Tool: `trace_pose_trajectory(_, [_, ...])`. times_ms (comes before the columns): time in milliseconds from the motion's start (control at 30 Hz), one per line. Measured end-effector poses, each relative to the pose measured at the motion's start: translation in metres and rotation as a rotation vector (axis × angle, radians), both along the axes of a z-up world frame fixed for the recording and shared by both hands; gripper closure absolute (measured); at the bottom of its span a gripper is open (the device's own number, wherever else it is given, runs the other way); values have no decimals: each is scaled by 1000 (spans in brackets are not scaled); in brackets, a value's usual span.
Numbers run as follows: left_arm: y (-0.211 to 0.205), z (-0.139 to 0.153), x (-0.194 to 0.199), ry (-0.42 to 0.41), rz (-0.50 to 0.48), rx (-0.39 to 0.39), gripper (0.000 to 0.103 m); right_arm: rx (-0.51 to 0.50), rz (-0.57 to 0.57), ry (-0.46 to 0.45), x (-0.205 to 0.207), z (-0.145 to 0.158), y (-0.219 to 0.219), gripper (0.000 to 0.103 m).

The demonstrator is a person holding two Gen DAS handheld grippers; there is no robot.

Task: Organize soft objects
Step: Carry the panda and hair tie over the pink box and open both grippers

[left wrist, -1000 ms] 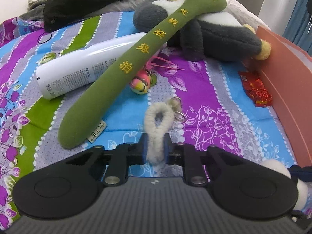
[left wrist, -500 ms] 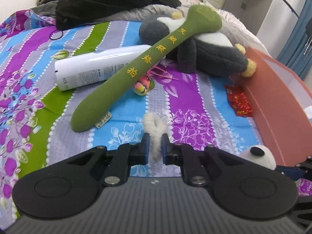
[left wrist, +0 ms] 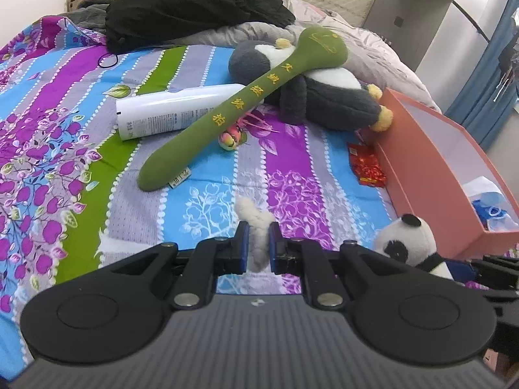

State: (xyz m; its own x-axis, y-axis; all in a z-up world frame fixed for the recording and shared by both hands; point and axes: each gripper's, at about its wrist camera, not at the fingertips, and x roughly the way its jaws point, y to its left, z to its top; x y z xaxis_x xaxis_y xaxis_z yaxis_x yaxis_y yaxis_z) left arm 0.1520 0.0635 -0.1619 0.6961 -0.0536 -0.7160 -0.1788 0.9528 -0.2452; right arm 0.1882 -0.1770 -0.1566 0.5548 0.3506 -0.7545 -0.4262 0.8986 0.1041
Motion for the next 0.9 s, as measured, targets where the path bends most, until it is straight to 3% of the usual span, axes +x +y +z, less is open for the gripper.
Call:
trace_pose_trajectory(233, [-10,26,-13,-34,-33,-9,88,57,-44,-8,-7,14,-9,60])
trace_pose_trajectory(400, [-22,52,-15,-80,-64,-14,88,88,-62,-62,-7,37,-16,60])
trace_pose_trajectory(900, [-79,155,22,-258,-189,-37,88,143,-124,-334,6,142,-56,60])
